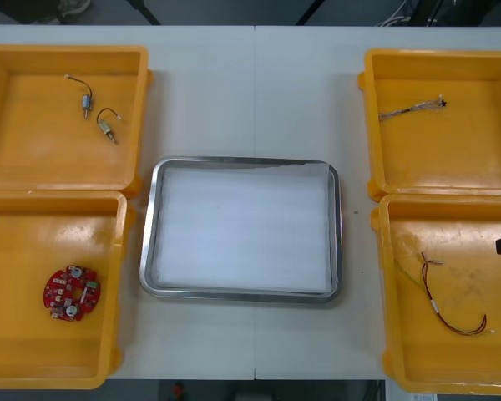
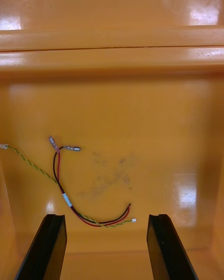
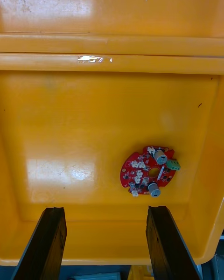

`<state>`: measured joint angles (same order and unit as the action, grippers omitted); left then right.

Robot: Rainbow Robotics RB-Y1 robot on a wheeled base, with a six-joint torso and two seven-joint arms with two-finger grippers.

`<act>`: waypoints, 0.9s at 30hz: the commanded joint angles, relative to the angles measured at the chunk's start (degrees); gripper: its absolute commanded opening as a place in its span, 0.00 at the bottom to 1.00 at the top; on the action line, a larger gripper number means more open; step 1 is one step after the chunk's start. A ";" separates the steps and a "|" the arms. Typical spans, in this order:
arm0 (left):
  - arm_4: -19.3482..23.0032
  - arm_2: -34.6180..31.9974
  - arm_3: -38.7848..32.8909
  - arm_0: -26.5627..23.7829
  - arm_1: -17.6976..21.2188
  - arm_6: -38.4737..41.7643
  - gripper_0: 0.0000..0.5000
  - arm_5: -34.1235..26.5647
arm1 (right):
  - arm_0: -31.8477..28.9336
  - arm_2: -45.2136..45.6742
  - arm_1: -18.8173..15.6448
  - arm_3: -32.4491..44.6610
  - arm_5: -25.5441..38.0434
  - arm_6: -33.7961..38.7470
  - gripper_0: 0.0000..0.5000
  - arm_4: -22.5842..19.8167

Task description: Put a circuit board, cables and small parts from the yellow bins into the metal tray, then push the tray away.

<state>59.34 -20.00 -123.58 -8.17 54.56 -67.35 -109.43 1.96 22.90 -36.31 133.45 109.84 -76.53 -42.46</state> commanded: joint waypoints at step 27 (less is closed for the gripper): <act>-0.45 -1.71 -1.23 0.70 0.99 -4.37 1.00 0.45 | -1.08 1.89 -2.09 0.94 0.16 2.09 1.00 -0.34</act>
<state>59.34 -20.00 -123.58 -8.17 54.56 -67.35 -109.43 1.96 22.90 -36.31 133.45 109.84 -76.53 -42.46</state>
